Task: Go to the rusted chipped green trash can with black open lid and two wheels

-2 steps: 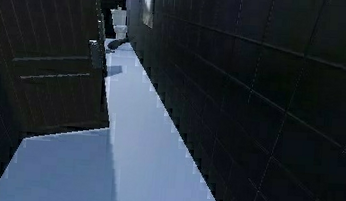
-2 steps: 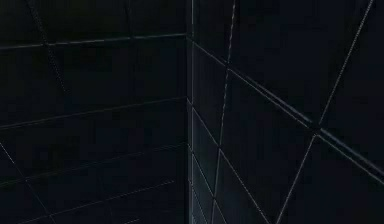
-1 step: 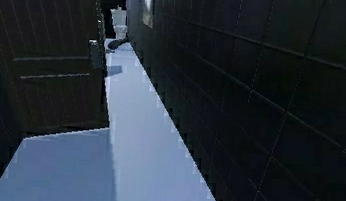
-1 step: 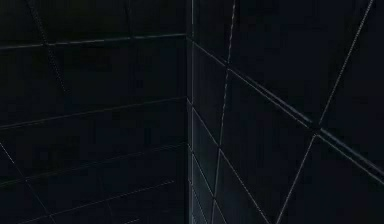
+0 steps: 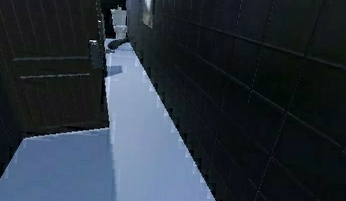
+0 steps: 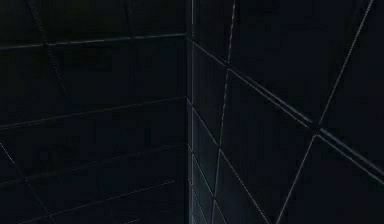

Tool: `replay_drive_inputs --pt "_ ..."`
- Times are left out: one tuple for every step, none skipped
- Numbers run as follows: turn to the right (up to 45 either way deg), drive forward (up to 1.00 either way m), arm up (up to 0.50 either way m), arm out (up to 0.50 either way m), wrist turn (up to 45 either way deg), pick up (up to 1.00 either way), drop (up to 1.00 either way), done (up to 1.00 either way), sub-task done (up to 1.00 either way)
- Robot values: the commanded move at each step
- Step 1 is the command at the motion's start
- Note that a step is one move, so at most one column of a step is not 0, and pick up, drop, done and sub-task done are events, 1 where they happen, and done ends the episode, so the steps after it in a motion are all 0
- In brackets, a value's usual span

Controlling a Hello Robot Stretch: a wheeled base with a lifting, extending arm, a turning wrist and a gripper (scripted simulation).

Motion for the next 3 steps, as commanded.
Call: replay_drive_inputs --pt "-45.0 0.0 0.0 0.0 0.0 0.0 0.0 0.0 0.0" --pt "-45.0 0.0 0.0 0.0 0.0 0.0 0.0 0.0 0.0" --pt "45.0 0.0 0.0 0.0 0.0 0.0 0.0 0.0 0.0"
